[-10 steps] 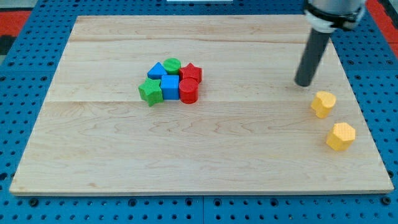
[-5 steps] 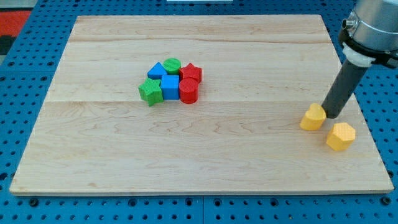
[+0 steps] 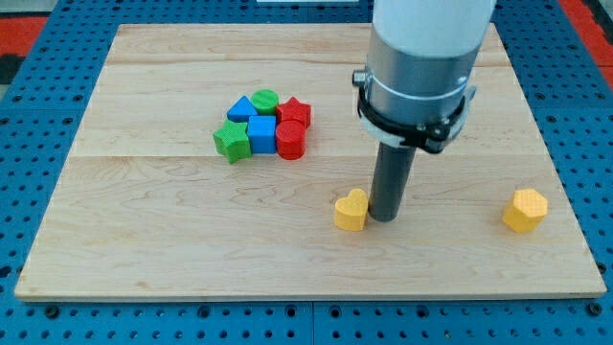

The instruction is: Slide the yellow heart closer to a group of blocks

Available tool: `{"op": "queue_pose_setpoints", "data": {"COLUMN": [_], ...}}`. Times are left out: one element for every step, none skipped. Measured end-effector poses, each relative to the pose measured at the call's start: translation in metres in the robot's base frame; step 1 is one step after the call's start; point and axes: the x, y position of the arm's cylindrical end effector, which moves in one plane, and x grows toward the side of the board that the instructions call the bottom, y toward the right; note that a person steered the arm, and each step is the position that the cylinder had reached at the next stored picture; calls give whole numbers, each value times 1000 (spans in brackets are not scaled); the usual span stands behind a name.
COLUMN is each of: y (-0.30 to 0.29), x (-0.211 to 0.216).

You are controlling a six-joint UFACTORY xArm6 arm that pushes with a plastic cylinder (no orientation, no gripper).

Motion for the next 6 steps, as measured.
{"op": "queue_pose_setpoints", "data": {"y": [-26,-73,-91,-91,-85,-63], "x": [11,5,-14,-32,-35,-35]}}
